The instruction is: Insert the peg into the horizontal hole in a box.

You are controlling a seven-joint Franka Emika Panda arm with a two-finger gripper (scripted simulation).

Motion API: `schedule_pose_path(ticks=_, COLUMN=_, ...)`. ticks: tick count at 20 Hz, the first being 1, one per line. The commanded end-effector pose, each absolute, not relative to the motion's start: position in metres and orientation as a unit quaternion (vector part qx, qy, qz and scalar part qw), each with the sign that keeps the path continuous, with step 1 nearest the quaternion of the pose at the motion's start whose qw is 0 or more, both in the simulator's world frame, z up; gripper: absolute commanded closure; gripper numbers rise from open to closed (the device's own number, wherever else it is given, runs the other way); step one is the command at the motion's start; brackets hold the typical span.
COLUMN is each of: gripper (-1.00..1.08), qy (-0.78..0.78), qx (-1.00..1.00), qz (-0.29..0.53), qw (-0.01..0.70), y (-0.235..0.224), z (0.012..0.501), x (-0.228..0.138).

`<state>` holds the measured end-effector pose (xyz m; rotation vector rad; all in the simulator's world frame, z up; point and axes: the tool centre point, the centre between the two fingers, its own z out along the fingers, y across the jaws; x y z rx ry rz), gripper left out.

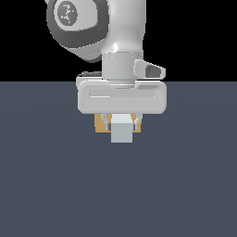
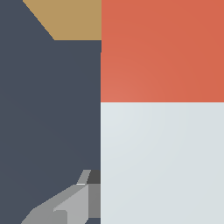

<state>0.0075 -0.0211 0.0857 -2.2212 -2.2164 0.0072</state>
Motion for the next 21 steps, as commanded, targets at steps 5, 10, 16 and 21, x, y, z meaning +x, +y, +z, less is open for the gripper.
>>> schedule_pose_path(ticks=5, gripper=1.08, qy=-0.707, qx=-0.707, qz=0.000, qw=0.000, y=0.015, z=0.089, x=0.009)
schedule_pose_path(ticks=10, gripper=1.08, qy=-0.707, qx=-0.707, qz=-0.001, qw=-0.001, y=0.054, z=0.090, x=0.009)
schedule_pose_path(ticks=16, gripper=1.08, qy=-0.707, qx=-0.707, qz=-0.001, qw=-0.001, y=0.075, z=0.090, x=0.010)
schedule_pose_path(ticks=21, gripper=1.08, qy=-0.707, qx=-0.707, qz=-0.001, qw=-0.001, y=0.073, z=0.090, x=0.011)
